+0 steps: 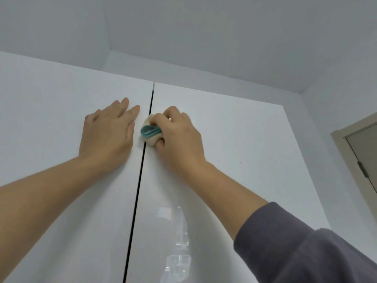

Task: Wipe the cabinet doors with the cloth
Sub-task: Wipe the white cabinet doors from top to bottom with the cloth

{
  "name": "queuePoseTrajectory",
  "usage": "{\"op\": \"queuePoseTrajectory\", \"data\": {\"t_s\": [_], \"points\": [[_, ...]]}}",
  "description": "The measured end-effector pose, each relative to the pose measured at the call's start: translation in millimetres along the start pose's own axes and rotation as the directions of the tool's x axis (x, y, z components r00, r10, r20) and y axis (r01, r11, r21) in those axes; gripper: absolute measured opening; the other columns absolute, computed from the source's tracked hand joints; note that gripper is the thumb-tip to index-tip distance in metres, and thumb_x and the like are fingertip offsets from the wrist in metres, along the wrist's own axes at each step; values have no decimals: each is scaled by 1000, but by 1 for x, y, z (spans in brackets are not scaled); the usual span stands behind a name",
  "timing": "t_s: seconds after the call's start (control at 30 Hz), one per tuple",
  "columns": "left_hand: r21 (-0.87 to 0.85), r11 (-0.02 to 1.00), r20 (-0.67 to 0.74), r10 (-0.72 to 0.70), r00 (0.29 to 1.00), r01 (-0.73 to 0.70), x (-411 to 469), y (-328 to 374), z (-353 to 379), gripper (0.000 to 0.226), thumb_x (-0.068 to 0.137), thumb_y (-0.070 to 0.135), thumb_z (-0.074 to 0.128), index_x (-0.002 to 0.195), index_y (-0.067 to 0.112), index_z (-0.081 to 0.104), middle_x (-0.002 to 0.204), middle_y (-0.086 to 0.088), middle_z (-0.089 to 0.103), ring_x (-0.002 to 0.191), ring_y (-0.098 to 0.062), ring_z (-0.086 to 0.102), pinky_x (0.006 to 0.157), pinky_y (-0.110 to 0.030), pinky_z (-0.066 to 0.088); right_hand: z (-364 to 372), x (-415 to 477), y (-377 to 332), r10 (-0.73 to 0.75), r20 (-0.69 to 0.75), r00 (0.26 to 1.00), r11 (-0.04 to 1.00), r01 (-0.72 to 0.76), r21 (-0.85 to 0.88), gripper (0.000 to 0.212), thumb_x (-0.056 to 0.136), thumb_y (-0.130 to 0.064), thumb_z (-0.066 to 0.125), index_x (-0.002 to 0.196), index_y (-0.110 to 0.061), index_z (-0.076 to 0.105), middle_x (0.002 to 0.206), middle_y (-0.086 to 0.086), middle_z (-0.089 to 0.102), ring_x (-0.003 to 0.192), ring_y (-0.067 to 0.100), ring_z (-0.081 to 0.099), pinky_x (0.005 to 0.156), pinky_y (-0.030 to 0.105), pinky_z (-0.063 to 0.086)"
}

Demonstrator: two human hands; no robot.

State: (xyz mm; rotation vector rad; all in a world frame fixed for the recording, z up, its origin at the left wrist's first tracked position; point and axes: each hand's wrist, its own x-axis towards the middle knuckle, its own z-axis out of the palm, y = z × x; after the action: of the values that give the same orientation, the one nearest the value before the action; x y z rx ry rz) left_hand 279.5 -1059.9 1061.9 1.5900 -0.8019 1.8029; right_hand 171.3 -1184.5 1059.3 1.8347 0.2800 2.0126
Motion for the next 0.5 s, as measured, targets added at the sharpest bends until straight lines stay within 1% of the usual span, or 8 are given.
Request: {"op": "queuePoseTrajectory", "data": {"t_s": [0.07, 0.13, 0.2, 0.27, 0.33, 0.4, 0.43, 0.5], "points": [[20, 999, 36, 43, 998, -44, 4, -10, -7, 44, 104, 28, 29, 146, 34, 39, 158, 5, 30, 144, -20, 27, 107, -40, 19, 0, -9, -6, -104, 31, 994, 994, 104, 24, 28, 79, -9, 60, 105, -17, 65, 101, 0, 54, 85, 24, 47, 52, 27, 38], [41, 996, 89, 72, 993, -75, 7, -19, -12, 44, 105, 31, 28, 147, 38, 38, 157, 8, 30, 142, -19, 27, 105, -40, 19, -1, -17, -8, -180, 59, 982, 984, 179, 24, 27, 78, -10, 60, 103, -19, 66, 98, 0, 55, 83, 23, 49, 49, 23, 31], [56, 995, 129, 71, 989, -79, 9, -21, -17, 45, 105, 35, 23, 147, 39, 36, 158, 9, 29, 143, -18, 26, 106, -40, 19, -4, -20, -5, -228, 79, 970, 973, 229, -7, 26, 77, -12, 60, 102, -19, 67, 97, 1, 57, 81, 24, 50, 48, 21, 24], [70, 996, 147, 52, 988, -62, 8, -15, -19, 46, 105, 35, 22, 149, 38, 34, 159, 8, 27, 144, -19, 25, 107, -40, 19, -8, -18, 4, -245, 95, 965, 967, 250, -50, 29, 75, -9, 63, 102, -19, 67, 98, 3, 57, 82, 25, 50, 48, 19, 20], [79, 996, 151, 31, 988, -43, 5, -8, -18, 47, 104, 30, 24, 150, 33, 32, 160, 6, 23, 146, -18, 22, 109, -40, 19, -14, -16, 20, -198, 111, 974, 976, 207, -73, 33, 74, -7, 63, 104, -22, 66, 101, 1, 56, 86, 25, 50, 48, 19, 21], [85, 996, 162, 26, 986, -40, 1, -3, -18, 49, 103, 27, 25, 152, 28, 28, 162, 3, 19, 148, -18, 18, 113, -40, 17, -22, -18, 44, -98, 100, 990, 989, 108, -103, 35, 76, -5, 62, 105, -24, 64, 104, -1, 54, 91, 23, 49, 48, 23, 32], [81, 996, 173, 20, 985, -35, -2, -1, -18, 51, 102, 27, 24, 153, 25, 25, 163, 2, 16, 149, -18, 14, 116, -40, 15, -28, -21, 57, -44, 86, 995, 991, 54, -121, 37, 77, -4, 60, 107, -25, 63, 106, -1, 53, 92, 23, 48, 49, 25, 35], [53, 999, 185, -3, 983, -7, -8, 4, -18, 53, 102, 27, 23, 155, 22, 19, 164, 0, 10, 151, -19, 6, 120, -40, 9, -41, -27, 83, 60, 43, 997, 986, -52, -159, 38, 78, -3, 55, 109, -25, 62, 110, 0, 52, 96, 25, 48, 53, 26, 35]]}}
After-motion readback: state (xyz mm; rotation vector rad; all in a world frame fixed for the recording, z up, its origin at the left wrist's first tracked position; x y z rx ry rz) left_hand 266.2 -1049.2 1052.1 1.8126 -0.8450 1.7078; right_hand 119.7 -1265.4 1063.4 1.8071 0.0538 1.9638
